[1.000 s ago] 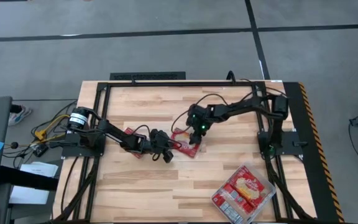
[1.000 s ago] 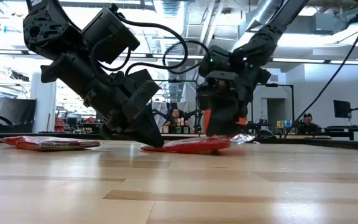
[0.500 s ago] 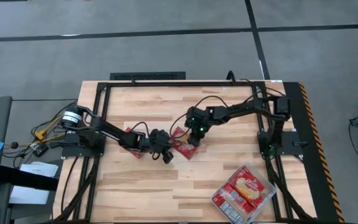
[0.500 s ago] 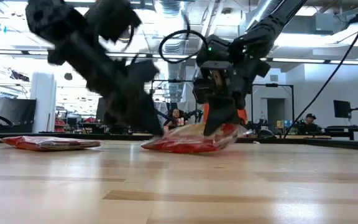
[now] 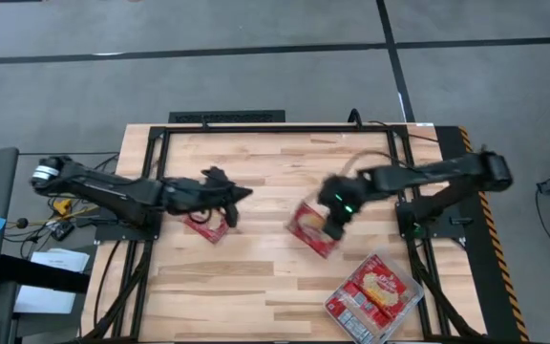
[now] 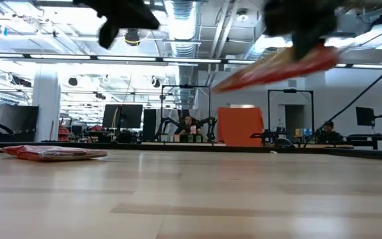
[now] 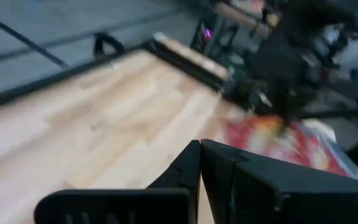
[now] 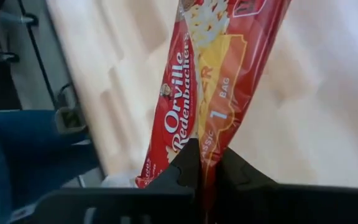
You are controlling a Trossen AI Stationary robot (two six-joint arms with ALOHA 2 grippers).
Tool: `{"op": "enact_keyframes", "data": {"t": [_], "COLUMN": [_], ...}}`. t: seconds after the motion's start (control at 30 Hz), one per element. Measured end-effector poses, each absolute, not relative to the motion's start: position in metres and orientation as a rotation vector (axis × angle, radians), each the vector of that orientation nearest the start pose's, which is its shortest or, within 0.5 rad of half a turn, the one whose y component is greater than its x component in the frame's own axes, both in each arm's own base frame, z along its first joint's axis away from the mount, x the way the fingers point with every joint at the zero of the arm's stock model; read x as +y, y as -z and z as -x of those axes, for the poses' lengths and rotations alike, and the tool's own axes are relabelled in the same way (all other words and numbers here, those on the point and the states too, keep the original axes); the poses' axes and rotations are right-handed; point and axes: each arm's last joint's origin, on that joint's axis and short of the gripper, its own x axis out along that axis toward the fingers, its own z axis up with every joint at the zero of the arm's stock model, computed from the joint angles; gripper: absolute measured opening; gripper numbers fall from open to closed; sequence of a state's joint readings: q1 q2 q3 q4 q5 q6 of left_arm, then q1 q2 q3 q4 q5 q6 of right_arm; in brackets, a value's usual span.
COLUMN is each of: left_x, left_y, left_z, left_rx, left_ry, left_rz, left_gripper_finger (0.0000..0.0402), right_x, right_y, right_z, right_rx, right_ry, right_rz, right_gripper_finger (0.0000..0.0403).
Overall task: Sort popcorn bags into baskets
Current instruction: Put the red popcorn bag into the transparent bin
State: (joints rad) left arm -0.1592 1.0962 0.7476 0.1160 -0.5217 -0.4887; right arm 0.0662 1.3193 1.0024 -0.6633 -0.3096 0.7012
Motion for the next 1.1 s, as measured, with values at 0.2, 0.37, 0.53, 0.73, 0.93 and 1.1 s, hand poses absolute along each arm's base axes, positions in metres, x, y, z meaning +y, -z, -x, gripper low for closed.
{"op": "enact_keyframes", "data": {"t": [0.2, 0.37, 0.53, 0.73, 0.93, 1.1], "left_x": [-0.02, -0.021, -0.022, -0.023, -0.023, -0.023], "left_y": [-0.298, -0.293, -0.289, -0.283, -0.281, -0.281], "left_z": [-0.222, -0.223, -0.229, -0.234, -0.235, -0.235], "left_rx": [0.128, 0.17, 0.177, 0.204, 0.209, 0.208], "left_ry": [-0.449, -0.431, -0.427, -0.424, -0.443, -0.443], "left_rz": [0.415, 0.444, 0.461, 0.47, 0.47, 0.472], "left_gripper_finger": [0.0, 0.0, 0.0, 0.0, 0.0, 0.0], "right_x": [0.099, 0.151, 0.192, 0.23, 0.251, 0.256], "right_y": [-0.276, -0.275, -0.254, -0.233, -0.212, -0.201], "right_z": [-0.197, -0.149, -0.121, -0.12, -0.128, -0.135], "right_rx": [1.02, 0.956, 0.988, 1.021, 1.121, 1.152], "right_ry": [0.079, 0.169, 0.245, 0.18, 0.13, 0.126], "right_rz": [-0.908, -1.058, -1.116, -1.136, -1.112, -1.094], "right_gripper_finger": [0.0027, 0.0033, 0.0037, 0.0033, 0.0042, 0.0043]}}
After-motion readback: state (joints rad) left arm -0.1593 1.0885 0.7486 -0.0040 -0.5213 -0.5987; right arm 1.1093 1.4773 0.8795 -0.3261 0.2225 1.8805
